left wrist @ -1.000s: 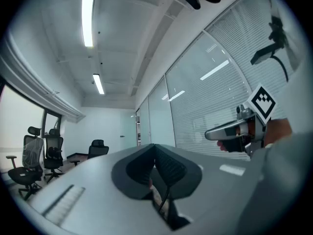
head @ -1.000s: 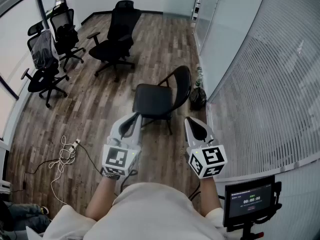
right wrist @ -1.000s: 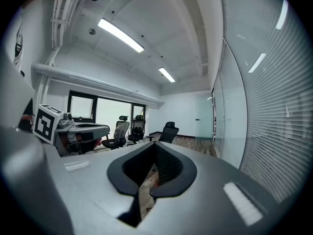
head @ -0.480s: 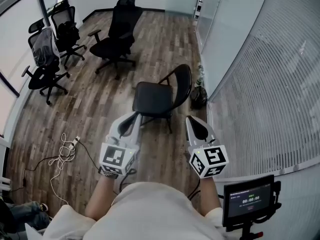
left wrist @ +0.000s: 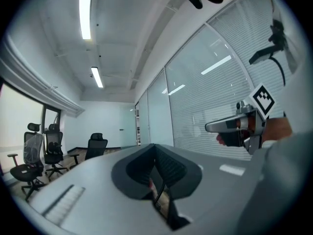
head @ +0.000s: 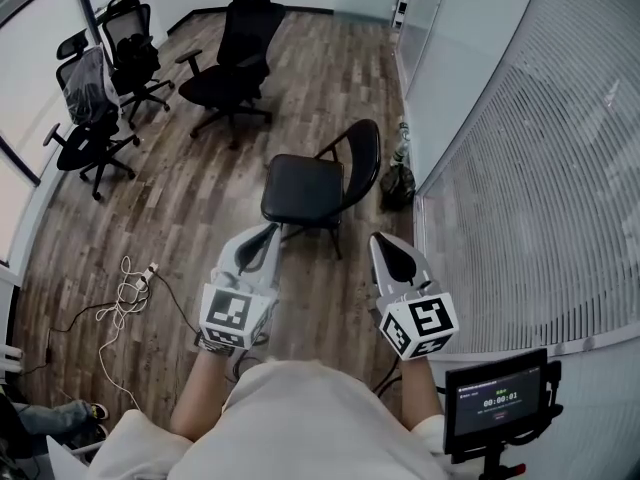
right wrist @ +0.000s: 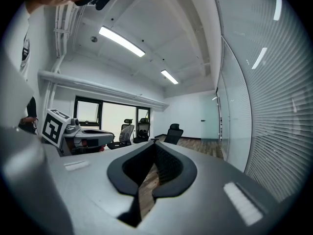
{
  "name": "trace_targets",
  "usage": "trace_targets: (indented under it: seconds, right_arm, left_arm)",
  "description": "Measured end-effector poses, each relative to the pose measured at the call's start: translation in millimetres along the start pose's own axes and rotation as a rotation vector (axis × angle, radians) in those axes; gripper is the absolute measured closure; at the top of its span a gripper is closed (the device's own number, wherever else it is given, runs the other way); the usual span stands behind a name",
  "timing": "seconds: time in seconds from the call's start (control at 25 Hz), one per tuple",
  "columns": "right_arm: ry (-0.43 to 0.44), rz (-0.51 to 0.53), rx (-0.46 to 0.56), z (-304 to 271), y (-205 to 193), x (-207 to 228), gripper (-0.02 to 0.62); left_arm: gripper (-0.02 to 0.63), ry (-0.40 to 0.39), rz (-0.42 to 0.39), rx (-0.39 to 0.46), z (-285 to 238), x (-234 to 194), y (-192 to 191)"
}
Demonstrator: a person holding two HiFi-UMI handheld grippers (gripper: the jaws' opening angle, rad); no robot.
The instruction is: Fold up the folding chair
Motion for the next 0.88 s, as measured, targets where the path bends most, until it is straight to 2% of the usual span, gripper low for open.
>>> trace_targets:
  seconds: [0.12,0.28,0.4,0.72,0.88]
  right_arm:
    - [0.019,0.000,-0.016,7,5,22,0.594]
    - [0.053,-0.009,-0.026,19,-6,29,0.594]
    - [0.068,0.017,-0.029,25,-11,33,0.594]
    - [0.056,0.025,-0.027,27,-13,46,0.594]
    - [0.050,0.014,-0.013,26,-19,53,0.594]
  left_arm:
    - [0.617,0.028,-0.043,-0.009,-16,16,9]
    - [0.614,0.102,-0.033,0.022,-11,23,9]
    - [0.614,0.140,-0.029,0.015,-9,25,5]
    - [0.614,0.136,-0.067,-0.016,-15,31,0]
    - [0.607,0.108,-0.092,-0.012,-26,39,-5]
Point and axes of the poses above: the fingertips, and each gripper's own axes: z backward along the fingers, x to its right, y out of its top, the point moved 1 cm from there along z, backward along the fingers, and after that the axes turned 13 degrees about y, right-handed, at the moved point
